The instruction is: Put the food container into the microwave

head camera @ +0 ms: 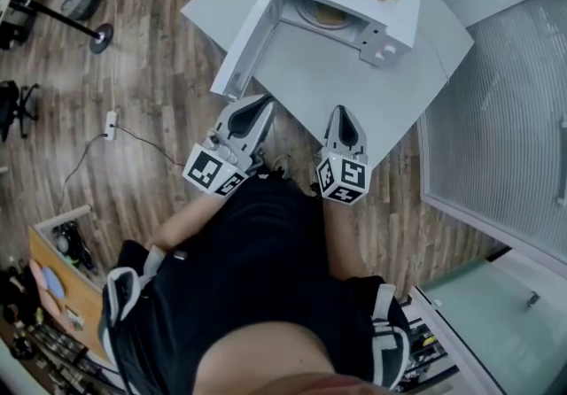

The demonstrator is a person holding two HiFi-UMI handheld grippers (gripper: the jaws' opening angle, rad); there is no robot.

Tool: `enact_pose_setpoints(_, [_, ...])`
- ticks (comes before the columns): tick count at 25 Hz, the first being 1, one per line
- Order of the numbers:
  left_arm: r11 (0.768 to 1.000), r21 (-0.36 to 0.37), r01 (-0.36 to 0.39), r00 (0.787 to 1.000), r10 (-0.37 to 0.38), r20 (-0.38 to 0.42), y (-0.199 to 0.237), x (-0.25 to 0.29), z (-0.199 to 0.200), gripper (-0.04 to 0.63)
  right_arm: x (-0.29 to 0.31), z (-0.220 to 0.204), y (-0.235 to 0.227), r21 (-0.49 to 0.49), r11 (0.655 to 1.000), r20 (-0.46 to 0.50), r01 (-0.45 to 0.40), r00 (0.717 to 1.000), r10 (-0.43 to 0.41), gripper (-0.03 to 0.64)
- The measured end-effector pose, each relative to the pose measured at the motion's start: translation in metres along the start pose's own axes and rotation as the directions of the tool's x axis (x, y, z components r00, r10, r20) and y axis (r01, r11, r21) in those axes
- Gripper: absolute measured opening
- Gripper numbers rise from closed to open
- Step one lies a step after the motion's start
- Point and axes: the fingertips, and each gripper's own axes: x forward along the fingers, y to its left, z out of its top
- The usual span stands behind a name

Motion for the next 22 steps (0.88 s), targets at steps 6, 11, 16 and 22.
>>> enact_pose_setpoints(6, [1.0, -0.011, 0.019, 1.0, -0.019, -0.004, 0.004, -0.014, 0.004, 0.041, -0.034, -0.006, 0.023, 0.009, 1.0, -0.01, 0.004, 1.0, -0.004, 0.025])
enact_pose_setpoints(11, [0.998, -0.032, 0.048, 0.998, -0.049, -0.027, 0.007, -0.023, 0.004, 0.041, -0.042, -0.004, 0.042, 0.022, 1.0, 0.014, 0.009, 1.0, -0.009, 0.023])
enact_pose_setpoints(16, [0.997, -0.039, 0.069, 0.997, -0.07, -0.018, 0.008, -0.031, 0.01, 0.041, -0.044, -0.001, 0.056, 0.014, 1.0, 0.029, 0.009, 1.0, -0.01, 0.023])
enact_pose_setpoints(22, [0.996, -0.04, 0.081, 0.997, -0.082, -0.012, 0.011, -0.036, 0.015, 0.041, -0.045, 0.001, 0.06, 0.015, 1.0, 0.035, 0.027, 0.999, -0.027, 0.023])
